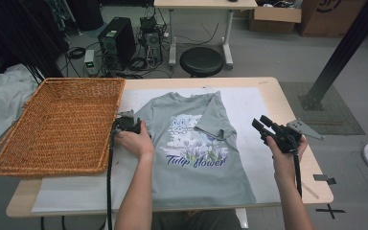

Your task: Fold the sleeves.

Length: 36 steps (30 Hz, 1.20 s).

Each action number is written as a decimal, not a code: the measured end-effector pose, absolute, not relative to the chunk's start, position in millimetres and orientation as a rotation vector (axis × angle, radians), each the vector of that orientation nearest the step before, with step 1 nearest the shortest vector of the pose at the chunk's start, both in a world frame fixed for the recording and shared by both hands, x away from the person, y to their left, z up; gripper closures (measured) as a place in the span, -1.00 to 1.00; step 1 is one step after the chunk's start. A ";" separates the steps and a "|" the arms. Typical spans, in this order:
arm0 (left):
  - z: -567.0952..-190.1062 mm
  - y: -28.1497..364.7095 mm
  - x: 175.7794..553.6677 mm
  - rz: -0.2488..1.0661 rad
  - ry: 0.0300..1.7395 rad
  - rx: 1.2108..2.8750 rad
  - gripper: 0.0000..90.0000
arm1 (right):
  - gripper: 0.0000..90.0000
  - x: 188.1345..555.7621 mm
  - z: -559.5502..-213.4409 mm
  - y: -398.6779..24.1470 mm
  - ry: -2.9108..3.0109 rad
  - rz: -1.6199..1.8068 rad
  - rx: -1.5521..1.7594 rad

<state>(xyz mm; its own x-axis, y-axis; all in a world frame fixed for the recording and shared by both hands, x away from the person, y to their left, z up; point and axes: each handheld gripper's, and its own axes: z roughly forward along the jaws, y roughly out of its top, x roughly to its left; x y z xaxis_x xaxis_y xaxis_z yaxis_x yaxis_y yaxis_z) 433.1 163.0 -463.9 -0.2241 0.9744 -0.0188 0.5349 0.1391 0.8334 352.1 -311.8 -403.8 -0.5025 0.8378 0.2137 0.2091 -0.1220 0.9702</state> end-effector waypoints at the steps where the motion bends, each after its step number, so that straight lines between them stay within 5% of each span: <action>1: -464.4 161.6 433.1 0.969 1.832 1.444 -0.06 | 0.25 352.1 -403.7 -311.7 1.657 1.671 1.161; 6: -465.4 153.2 431.7 0.959 1.783 1.458 0.76 | 0.25 351.5 -402.5 -311.7 1.657 1.678 1.152; 8: -465.5 151.7 431.6 0.949 1.769 1.462 0.91 | 0.25 350.4 -401.8 -312.4 1.658 1.677 1.147; 23: -443.6 136.7 419.8 0.880 1.526 1.414 0.94 | 0.30 342.6 -397.7 -320.1 1.621 1.680 1.138; 36: -425.5 75.2 405.9 0.854 1.230 1.591 0.90 | 0.31 331.1 -389.4 -320.6 1.603 1.676 1.130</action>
